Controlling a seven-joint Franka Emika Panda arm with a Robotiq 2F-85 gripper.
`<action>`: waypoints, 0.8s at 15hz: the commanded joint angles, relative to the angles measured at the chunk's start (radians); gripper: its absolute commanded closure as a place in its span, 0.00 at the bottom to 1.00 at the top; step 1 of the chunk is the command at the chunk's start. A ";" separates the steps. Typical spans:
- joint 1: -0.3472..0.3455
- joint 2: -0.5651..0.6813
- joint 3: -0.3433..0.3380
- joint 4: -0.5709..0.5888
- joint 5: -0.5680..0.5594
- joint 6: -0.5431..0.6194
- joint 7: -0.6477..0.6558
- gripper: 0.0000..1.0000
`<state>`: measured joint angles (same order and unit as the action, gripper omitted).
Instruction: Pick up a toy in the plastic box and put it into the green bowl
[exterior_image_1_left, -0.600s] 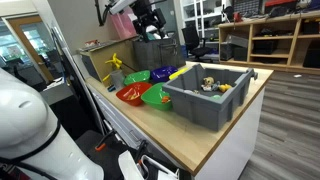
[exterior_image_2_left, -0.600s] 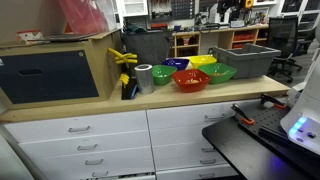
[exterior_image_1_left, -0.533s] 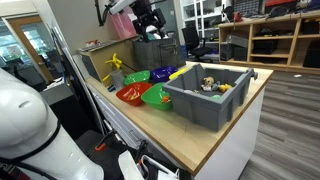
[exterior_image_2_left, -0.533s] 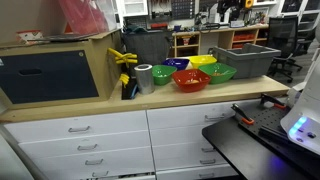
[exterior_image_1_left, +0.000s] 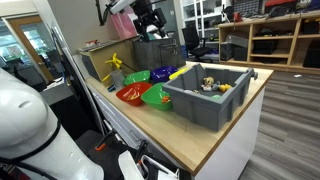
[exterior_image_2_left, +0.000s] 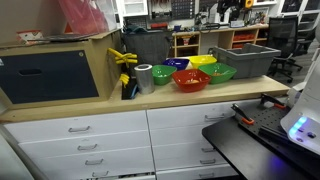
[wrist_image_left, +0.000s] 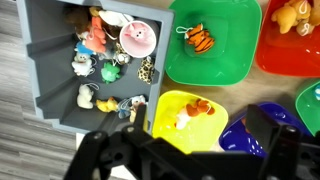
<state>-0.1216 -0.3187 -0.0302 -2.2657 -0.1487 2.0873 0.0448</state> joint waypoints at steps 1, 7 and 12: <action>0.001 0.073 -0.030 0.092 0.020 -0.005 0.006 0.00; -0.011 0.240 -0.077 0.249 0.054 0.011 0.067 0.00; -0.025 0.370 -0.108 0.362 0.083 0.018 0.119 0.00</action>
<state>-0.1371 -0.0282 -0.1248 -1.9961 -0.0944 2.1102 0.1349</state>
